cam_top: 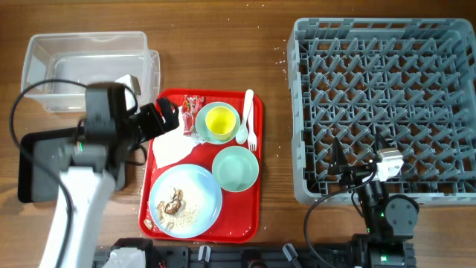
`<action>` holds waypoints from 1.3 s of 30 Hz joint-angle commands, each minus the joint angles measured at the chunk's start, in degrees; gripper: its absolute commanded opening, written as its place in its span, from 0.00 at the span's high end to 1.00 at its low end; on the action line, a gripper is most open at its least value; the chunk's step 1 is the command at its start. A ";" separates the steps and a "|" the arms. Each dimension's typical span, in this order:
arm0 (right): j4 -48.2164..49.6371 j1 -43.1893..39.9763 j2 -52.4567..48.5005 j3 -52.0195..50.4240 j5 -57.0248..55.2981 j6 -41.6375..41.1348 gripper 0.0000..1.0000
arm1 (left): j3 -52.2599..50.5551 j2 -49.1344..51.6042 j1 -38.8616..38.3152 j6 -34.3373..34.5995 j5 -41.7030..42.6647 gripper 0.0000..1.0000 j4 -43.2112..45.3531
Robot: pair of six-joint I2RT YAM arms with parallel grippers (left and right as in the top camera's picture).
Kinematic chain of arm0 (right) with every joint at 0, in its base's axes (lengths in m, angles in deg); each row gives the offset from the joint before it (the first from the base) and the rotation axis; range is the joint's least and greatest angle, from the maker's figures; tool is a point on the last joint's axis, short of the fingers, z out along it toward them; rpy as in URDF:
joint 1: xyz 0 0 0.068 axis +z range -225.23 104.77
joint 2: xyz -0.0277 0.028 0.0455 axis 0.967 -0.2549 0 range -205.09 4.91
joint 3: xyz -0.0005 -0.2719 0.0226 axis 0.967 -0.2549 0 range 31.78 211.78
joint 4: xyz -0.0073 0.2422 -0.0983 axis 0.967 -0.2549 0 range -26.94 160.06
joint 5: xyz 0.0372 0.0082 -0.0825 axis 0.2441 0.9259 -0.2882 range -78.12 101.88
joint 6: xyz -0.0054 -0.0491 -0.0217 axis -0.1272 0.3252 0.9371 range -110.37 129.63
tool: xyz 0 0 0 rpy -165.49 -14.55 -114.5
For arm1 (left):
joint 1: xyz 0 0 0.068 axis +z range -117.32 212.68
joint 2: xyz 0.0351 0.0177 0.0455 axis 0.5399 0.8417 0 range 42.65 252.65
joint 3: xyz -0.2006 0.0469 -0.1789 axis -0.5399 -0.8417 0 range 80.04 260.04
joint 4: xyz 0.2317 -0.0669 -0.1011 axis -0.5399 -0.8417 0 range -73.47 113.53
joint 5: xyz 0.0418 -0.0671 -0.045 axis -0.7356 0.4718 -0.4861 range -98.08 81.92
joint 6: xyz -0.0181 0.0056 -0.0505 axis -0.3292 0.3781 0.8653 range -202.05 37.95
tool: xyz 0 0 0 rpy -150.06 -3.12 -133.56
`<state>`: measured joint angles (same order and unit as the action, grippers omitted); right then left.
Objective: Sort waste into correct bins and load items into the dishwasher rack
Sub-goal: 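Grasp the white napkin with the left gripper and drop it in the clear bin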
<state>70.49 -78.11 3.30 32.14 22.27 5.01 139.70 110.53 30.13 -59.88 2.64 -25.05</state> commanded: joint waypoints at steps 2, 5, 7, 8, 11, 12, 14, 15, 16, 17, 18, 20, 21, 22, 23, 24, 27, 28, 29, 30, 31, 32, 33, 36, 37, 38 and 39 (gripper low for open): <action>0.33 0.24 0.31 -0.07 -0.37 0.57 0.00 | 11.28 10.10 -0.35 0.81 4.11 0.00 -1.57; 0.33 0.24 0.31 -0.07 -0.37 0.57 0.00 | 11.28 15.37 -1.29 1.03 8.70 0.05 0.61; 0.33 0.24 0.31 -0.07 -0.37 0.55 0.00 | 11.28 19.80 -4.42 8.20 -0.94 0.46 -0.35; 0.33 0.24 0.31 -0.07 -0.37 0.57 0.00 | 11.28 21.97 -6.29 10.16 -5.27 0.45 -0.63; 0.33 0.24 0.31 -0.07 -0.37 0.57 0.00 | 11.28 28.87 -9.66 21.49 -14.03 0.46 -2.95; 0.33 0.24 0.31 -0.07 -0.37 0.55 0.00 | 11.28 30.38 -9.66 23.34 -14.05 0.48 -3.52; 0.33 0.24 0.31 -0.07 -0.37 0.57 0.00 | 11.17 33.29 -9.49 26.27 -14.56 0.50 -5.53; 0.33 0.24 0.31 -0.07 -0.37 0.57 0.00 | 11.08 34.12 -9.49 27.65 -15.61 0.52 -6.75; 0.33 0.24 0.31 -0.07 -0.37 0.57 0.00 | 10.84 34.88 -9.51 28.76 -16.87 0.52 -7.67; 0.33 0.24 0.31 -0.07 -0.37 0.55 0.00 | 10.12 35.76 -9.51 29.90 -16.96 0.51 -7.48; 0.33 0.24 0.31 -0.07 -0.37 0.55 0.00 | 9.55 36.30 -9.60 30.88 -17.00 0.52 -7.43; 0.33 0.24 0.31 -0.07 -0.37 0.57 0.00 | 8.74 36.94 -9.55 31.28 -17.00 0.51 -6.95; 0.33 0.24 0.31 -0.07 -0.37 0.57 0.00 | 7.82 36.94 -9.57 32.33 -16.98 0.52 -4.90; 0.33 0.24 0.31 -0.07 -0.37 0.57 0.00 | 7.28 36.96 -9.57 32.54 -16.96 0.52 -3.78; 0.33 0.24 0.31 -0.07 -0.37 0.57 0.00 | 6.12 36.96 -9.55 32.57 -16.96 0.53 -1.97; 0.33 0.24 0.31 -0.07 -0.37 0.57 0.00 | 5.22 36.98 -9.55 32.76 -16.96 0.54 -0.57; 0.33 0.24 0.31 -0.07 -0.37 0.57 0.00 | 2.51 37.00 -9.57 32.79 -16.15 0.62 3.10; 0.33 0.24 0.31 -0.07 -0.37 0.57 0.00 | 1.60 37.00 -9.57 32.79 -16.04 0.71 4.09; 0.33 0.24 0.31 -0.07 -0.37 0.55 0.00 | 0.68 37.00 -9.57 32.98 -15.50 0.79 4.57; 0.33 0.24 0.31 -0.07 -0.37 0.57 0.00 | 0.44 37.00 -9.60 32.96 -15.28 0.90 4.70; 0.33 0.24 0.31 -0.07 -0.37 0.57 0.00 | 0.44 37.00 -9.62 32.96 -14.99 0.96 4.70; 0.33 0.24 0.31 -0.07 -0.37 0.55 0.00 | 0.46 36.81 -9.62 32.81 -14.60 0.96 4.66; 0.33 0.24 0.31 -0.07 -0.37 0.55 0.00 | 0.85 35.95 -9.60 32.09 -13.99 0.96 4.04; 0.33 0.24 0.31 -0.07 -0.37 0.57 0.00 | 4.66 29.62 -9.62 31.54 -14.23 0.96 -0.79; 0.33 0.24 0.31 -0.07 -0.37 0.55 0.00 | 5.86 26.29 -9.62 30.56 -14.32 0.96 -2.03; 0.33 0.24 0.31 -0.07 -0.37 0.55 0.00 | 6.67 23.28 -9.60 30.58 -14.69 0.96 -3.39; 0.33 0.24 0.31 -0.07 -0.37 0.55 0.00 | 6.97 20.24 -9.60 30.58 -15.15 0.96 -4.28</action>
<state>70.49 -78.11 3.26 32.14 22.30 5.01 143.28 139.68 20.60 -28.14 -11.67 -27.59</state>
